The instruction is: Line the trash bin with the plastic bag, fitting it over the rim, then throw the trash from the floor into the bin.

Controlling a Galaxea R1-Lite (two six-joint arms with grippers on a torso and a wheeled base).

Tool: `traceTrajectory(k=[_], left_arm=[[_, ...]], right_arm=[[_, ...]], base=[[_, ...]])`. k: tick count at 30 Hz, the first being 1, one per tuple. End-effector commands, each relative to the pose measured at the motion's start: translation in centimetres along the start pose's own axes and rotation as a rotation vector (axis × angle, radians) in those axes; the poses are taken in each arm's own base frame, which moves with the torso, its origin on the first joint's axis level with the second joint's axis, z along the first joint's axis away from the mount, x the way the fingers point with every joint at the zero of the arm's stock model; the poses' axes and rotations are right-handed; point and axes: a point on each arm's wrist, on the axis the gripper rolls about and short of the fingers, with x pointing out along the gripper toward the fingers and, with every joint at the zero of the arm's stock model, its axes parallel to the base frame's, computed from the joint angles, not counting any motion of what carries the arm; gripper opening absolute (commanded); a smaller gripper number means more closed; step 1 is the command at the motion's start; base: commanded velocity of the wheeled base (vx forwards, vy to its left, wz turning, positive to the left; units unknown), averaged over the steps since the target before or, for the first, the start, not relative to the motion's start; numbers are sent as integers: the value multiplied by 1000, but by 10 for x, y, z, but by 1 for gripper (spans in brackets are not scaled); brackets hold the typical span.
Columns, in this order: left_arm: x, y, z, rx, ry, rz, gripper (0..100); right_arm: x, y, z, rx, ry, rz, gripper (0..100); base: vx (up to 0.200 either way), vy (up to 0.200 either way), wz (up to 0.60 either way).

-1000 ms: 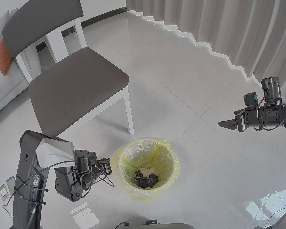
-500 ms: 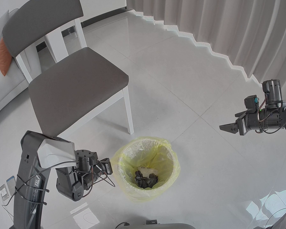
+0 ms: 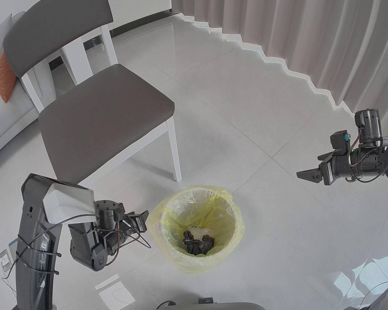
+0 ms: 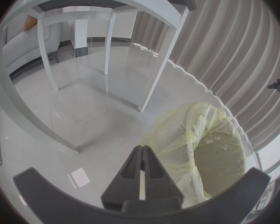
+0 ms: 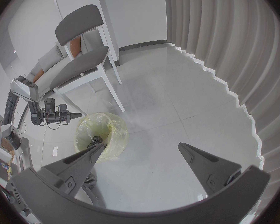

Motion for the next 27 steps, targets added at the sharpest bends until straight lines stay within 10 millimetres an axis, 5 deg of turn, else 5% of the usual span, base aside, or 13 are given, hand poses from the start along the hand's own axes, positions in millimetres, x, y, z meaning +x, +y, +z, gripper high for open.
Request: traceTrajectory(k=[1,10,26,27], left_arm=[[-13,-2,8,-81,-6,-2,100],[-23,-31,-7,-211,93,-118,100],[-17,-35,-14,-250,101,-133,100],[-16,-35,-14,-248,101,-133,0]], right_arm=[[-1,1,-1,-2,2,3,100],[-5,6,-3,-5,4,8,100],[-9,7,-3,-10,-4,6,100],[-10,7,-2,-10,-6,5,100]], base=[[0,0,0],[0,0,0],[0,0,0],[0,0,0]])
